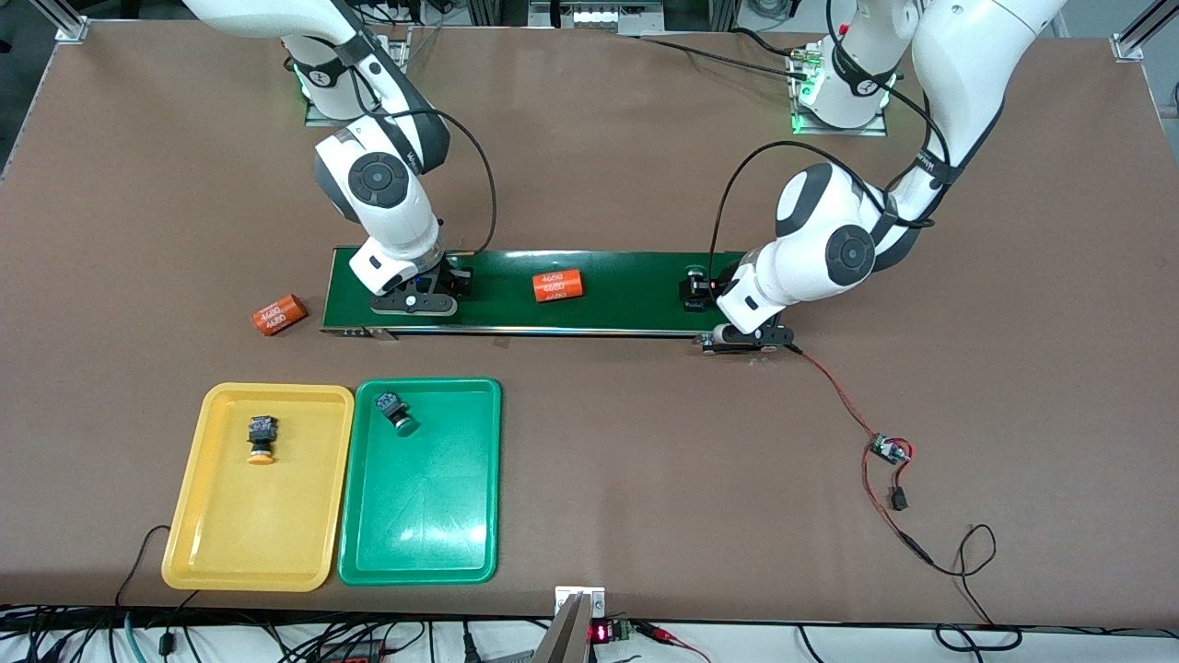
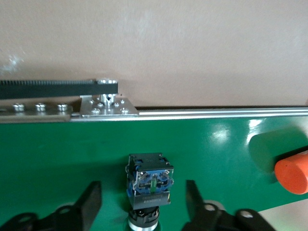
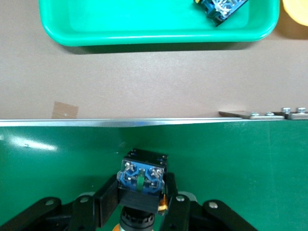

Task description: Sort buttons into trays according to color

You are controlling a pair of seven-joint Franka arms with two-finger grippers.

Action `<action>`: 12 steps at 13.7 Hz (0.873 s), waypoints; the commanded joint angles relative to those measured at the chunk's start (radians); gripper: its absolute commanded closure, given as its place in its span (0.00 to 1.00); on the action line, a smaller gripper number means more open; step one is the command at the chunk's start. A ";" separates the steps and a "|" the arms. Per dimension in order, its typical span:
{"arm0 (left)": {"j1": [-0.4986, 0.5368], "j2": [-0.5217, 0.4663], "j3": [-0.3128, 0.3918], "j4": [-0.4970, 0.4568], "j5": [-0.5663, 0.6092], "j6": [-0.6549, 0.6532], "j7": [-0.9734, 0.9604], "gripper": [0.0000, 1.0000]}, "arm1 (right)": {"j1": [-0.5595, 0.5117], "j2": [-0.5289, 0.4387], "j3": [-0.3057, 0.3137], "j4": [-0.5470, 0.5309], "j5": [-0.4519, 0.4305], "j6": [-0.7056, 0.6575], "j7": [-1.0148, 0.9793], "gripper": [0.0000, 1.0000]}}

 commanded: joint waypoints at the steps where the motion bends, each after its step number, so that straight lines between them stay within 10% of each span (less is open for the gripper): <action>1: 0.012 -0.128 0.002 0.009 -0.003 -0.115 0.004 0.00 | 0.003 0.013 -0.014 0.037 -0.019 0.006 -0.016 0.73; 8: -0.159 -0.343 0.338 0.143 0.160 -0.451 0.277 0.00 | -0.002 -0.004 -0.020 0.291 0.000 -0.296 -0.035 0.74; 12: -0.242 -0.486 0.475 0.214 0.231 -0.687 0.353 0.00 | -0.041 0.031 -0.129 0.426 0.097 -0.310 -0.237 0.74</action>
